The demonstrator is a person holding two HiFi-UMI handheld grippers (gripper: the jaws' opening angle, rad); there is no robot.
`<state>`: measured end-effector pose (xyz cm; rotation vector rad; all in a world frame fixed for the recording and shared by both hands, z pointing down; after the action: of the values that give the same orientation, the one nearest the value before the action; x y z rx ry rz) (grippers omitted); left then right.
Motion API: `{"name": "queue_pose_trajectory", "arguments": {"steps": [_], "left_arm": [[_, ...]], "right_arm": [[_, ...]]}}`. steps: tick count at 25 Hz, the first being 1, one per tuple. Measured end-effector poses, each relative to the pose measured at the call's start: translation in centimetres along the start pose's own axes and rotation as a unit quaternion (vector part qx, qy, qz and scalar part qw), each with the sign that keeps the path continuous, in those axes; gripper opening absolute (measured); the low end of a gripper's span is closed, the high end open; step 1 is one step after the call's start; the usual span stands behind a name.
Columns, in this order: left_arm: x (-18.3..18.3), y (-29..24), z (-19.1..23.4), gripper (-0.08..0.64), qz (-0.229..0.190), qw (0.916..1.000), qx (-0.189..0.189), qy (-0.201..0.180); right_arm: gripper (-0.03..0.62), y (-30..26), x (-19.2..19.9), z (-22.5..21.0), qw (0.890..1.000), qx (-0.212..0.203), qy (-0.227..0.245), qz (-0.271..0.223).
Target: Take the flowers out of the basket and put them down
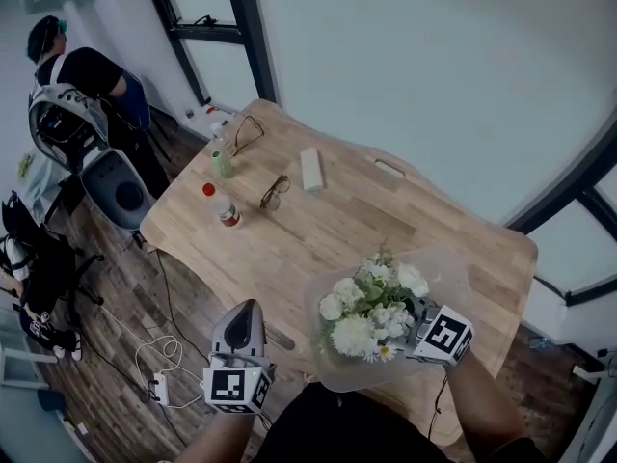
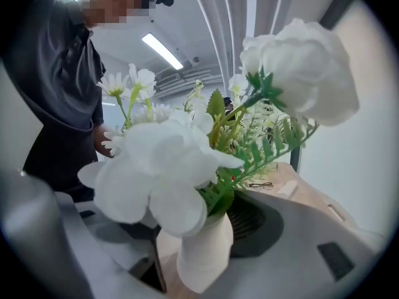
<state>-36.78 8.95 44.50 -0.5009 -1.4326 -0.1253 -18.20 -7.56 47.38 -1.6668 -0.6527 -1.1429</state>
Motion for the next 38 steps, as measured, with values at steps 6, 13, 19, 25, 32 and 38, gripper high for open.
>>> {"name": "queue_pose_trajectory", "arguments": {"steps": [6,13,19,25,32,38], "left_arm": [[-0.3,-0.2,-0.5,0.005,0.002,0.9999,0.015,-0.002],[-1.4,-0.9,-1.5,0.005,-0.011,0.9992,0.036,-0.013],[-2.5,-1.7,-2.8,0.005,-0.023,0.998,0.055,-0.022],[-3.5,-2.4,-3.9,0.005,-0.031,0.9967,0.071,-0.024],[-4.0,-2.8,-4.9,0.005,-0.039,0.9951,0.087,-0.027],[-5.4,-3.3,-6.2,0.005,-0.06,0.9918,0.108,-0.034]], "right_arm": [[0.302,1.3,-1.1,-0.4,1.0,0.02,-0.003,-0.014],[0.302,3.2,-2.4,-0.9,0.998,0.049,-0.001,-0.034],[0.302,4.6,-3.5,-1.3,0.997,0.068,-0.001,-0.045],[0.302,6.3,-4.5,-1.4,0.995,0.084,-0.006,-0.059],[0.302,8.7,-6.6,-1.0,0.99,0.103,-0.014,-0.092],[0.302,10.5,-6.9,-0.5,0.988,0.123,-0.004,-0.091]]}}
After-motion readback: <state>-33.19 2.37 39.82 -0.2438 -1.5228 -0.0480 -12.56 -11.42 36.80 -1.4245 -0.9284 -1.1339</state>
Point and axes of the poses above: the fingertips, and each gripper's own axes: y backward along the fingers, z to its left, x out of its underside, the point moved 5 cm from there along y, backward along the fingers, and after that the axes turned 3 degrees about z, right-handed, at the moved point
